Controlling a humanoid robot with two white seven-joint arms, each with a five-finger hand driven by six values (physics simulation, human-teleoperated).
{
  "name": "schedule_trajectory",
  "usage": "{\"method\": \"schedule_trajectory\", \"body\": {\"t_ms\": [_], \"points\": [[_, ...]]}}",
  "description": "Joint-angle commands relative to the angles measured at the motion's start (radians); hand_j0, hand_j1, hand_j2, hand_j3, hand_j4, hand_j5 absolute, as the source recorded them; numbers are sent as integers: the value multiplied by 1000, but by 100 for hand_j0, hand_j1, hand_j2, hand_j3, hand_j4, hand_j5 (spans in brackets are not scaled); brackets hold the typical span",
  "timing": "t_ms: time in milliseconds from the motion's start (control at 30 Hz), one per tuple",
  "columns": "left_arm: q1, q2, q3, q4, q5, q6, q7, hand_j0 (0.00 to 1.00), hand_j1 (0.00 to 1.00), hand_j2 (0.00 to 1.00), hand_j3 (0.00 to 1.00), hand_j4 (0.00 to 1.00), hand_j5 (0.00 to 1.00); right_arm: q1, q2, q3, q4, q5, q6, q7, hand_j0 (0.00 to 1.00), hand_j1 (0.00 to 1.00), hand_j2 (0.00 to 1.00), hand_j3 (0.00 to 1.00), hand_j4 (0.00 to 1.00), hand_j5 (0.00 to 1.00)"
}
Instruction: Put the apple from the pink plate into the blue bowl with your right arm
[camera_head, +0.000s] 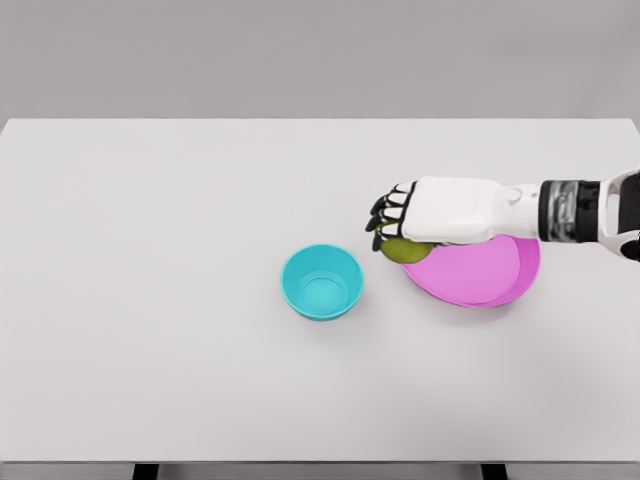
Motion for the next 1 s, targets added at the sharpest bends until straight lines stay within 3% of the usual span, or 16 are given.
{"method": "schedule_trajectory", "body": {"t_ms": [0,500,667,967], "points": [[0,0,0,-1,0,0,0,100,100,100,100,100,100,0,20,4,-6,-7,4,1,64,64,64,64,64,64],[0,0,0,-1,0,0,0,100,100,100,100,100,100,14,157,33,-2,1,4,1,64,64,64,64,64,64],[0,0,0,-1,0,0,0,100,100,100,100,100,100,14,212,38,28,16,4,1,64,64,64,64,64,64],[0,0,0,-1,0,0,0,100,100,100,100,100,100,15,220,62,30,18,4,1,64,64,64,64,64,64]]}}
